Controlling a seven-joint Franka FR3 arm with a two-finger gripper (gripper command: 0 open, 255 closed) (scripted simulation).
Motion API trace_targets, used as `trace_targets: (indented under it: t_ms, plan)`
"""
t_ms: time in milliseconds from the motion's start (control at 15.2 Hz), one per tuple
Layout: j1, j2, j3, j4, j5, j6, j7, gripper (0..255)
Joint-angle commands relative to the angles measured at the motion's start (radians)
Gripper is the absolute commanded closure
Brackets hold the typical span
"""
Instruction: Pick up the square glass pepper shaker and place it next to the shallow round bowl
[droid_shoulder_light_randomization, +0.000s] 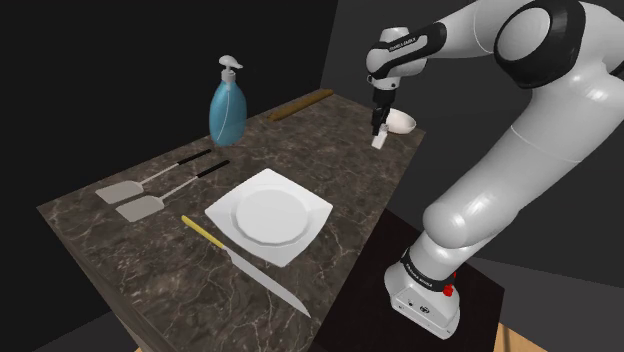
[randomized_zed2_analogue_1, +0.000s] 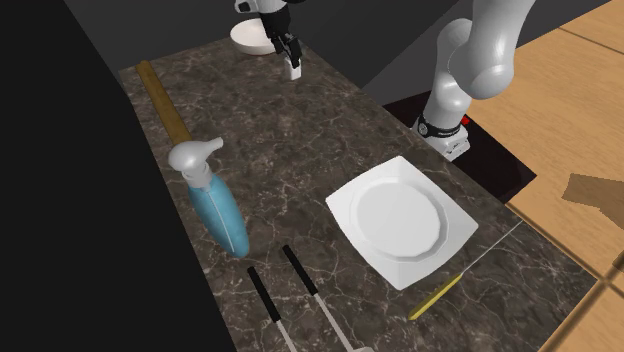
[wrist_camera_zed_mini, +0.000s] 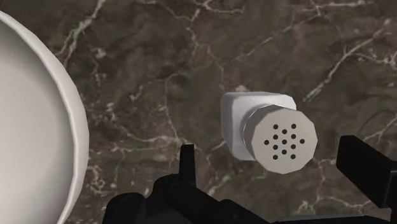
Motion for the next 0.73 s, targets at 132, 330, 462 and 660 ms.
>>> trace_targets:
  t_ms: [132,330,462,660]
  plan:
    - [0.008,-0.016,0.009,0.084,0.006,-0.101,-0.002,0]
    - [0.010,-0.018,0.012,0.108,0.007,-0.127,-0.002,0]
    - [0.010,-0.018,0.012,0.108,0.007,-0.127,-0.002,0]
    - [0.010,-0.018,0.012,0.108,0.007,-0.127,-0.002,0]
